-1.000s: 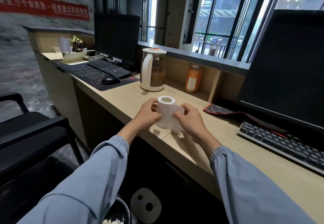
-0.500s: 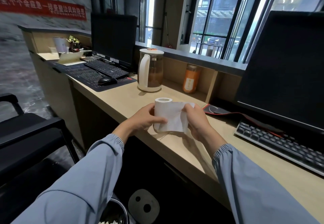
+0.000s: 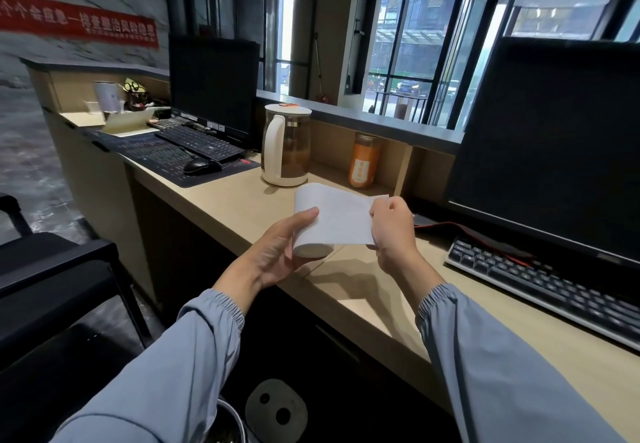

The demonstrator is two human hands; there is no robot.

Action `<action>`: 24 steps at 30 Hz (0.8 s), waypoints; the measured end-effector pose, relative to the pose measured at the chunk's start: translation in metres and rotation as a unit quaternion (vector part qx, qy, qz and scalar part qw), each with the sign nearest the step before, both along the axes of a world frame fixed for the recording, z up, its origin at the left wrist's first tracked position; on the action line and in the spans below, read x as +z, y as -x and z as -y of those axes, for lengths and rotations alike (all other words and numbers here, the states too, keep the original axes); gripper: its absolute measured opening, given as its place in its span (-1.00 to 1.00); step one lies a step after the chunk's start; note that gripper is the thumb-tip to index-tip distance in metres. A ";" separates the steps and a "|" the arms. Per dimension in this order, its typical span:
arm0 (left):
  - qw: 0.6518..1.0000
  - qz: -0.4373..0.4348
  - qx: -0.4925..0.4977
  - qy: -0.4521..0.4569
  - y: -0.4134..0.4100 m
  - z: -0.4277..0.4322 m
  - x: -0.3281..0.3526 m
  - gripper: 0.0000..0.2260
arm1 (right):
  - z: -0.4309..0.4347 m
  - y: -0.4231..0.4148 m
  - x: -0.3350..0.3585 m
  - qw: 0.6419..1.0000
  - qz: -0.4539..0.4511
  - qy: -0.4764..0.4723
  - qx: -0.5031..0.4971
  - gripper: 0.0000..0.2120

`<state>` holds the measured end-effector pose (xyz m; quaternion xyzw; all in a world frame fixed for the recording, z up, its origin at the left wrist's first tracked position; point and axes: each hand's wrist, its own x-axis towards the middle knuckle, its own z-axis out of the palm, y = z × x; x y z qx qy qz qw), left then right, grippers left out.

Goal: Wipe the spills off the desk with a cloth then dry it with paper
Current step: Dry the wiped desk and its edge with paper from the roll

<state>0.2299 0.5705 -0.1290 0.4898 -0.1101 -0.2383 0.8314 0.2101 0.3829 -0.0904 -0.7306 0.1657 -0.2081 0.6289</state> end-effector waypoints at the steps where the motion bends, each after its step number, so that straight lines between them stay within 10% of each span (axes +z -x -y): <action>1: 1.000 0.002 -0.002 0.001 0.003 0.001 0.001 -0.41 | 0.002 0.002 0.000 1.000 0.015 0.016 -0.010 -0.84; 18: 0.988 0.075 0.003 0.136 -0.003 -0.014 -0.014 -0.30 | 0.071 0.022 0.008 0.962 0.054 0.246 -0.101 -0.63; 24: 0.955 0.146 0.160 -0.203 -0.020 -0.006 -0.014 -0.32 | 0.059 0.012 0.003 0.940 0.020 0.336 -0.054 -0.64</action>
